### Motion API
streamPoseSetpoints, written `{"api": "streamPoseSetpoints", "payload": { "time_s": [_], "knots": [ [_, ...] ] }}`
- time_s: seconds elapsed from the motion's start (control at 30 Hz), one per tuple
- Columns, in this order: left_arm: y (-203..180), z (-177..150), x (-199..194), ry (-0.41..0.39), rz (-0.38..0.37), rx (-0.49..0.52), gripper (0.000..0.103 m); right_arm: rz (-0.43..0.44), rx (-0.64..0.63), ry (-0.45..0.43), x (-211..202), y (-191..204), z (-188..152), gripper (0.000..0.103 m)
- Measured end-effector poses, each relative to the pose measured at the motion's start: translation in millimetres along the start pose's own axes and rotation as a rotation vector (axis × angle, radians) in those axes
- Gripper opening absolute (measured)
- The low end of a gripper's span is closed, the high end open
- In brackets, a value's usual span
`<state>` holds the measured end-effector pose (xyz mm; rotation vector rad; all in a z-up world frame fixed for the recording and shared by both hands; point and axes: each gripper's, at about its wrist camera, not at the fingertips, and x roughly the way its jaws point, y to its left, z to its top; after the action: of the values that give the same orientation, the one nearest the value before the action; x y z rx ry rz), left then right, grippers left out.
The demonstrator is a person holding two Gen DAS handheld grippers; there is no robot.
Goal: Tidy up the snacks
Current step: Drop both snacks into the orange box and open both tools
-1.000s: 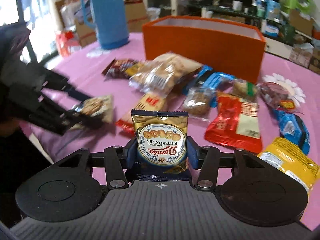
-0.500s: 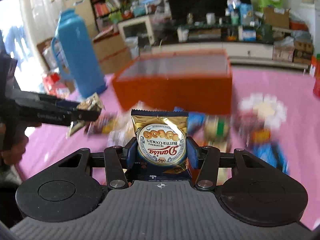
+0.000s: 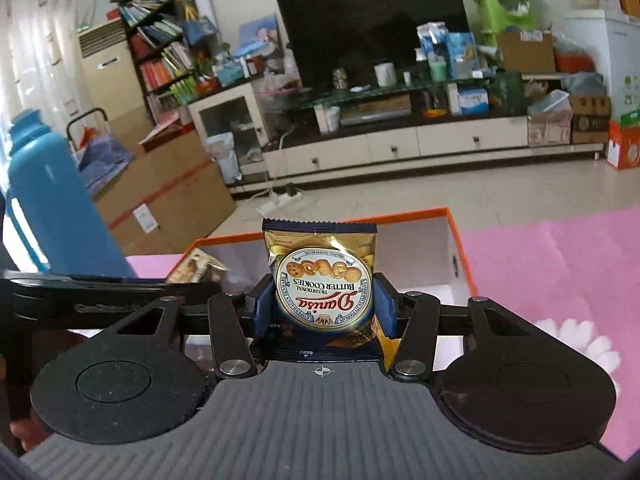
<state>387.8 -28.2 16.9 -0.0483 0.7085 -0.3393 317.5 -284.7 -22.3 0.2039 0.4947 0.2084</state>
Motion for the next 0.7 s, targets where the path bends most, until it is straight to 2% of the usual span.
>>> {"api": "streamPoseSetpoints", "payload": {
  "time_s": [0.17, 0.2, 0.23, 0.27, 0.3, 0.47, 0.57, 0.7],
  "knots": [
    [-3.4, -3.4, 16.6, 0.008, 0.074, 0.03, 0.055, -0.041, -0.014, 0.037, 32.3, 2.1, -1.2, 0.034],
    [-5.0, -4.8, 17.2, 0.001, 0.094, 0.039, 0.06, -0.046, -0.018, 0.051, 34.6, 0.8, -4.9, 0.034],
    [-7.0, -6.2, 16.6, -0.005, 0.119, 0.049, 0.076, -0.054, -0.029, 0.067, 39.5, 0.8, -7.2, 0.037],
    [-7.5, -10.4, 12.5, -0.022, 0.14, 0.058, 0.078, -0.065, -0.031, 0.08, 43.5, 0.6, -8.8, 0.044],
    [-8.9, -13.0, 8.1, -0.04, 0.149, 0.067, 0.078, -0.072, -0.02, 0.086, 44.2, -0.5, -9.6, 0.047],
    [-16.6, -30.2, -20.7, -0.088, 0.161, 0.097, 0.082, -0.035, 0.011, -0.012, 13.3, -1.7, -1.4, 0.077],
    [-21.6, -45.8, -41.0, -0.104, 0.17, 0.106, 0.089, -0.019, 0.027, -0.053, -8.4, -2.7, 0.2, 0.077],
    [-30.1, -67.1, -67.9, -0.118, 0.183, 0.125, 0.09, 0.012, 0.04, -0.062, -35.4, -5.1, -4.4, 0.078]
  ]
}}
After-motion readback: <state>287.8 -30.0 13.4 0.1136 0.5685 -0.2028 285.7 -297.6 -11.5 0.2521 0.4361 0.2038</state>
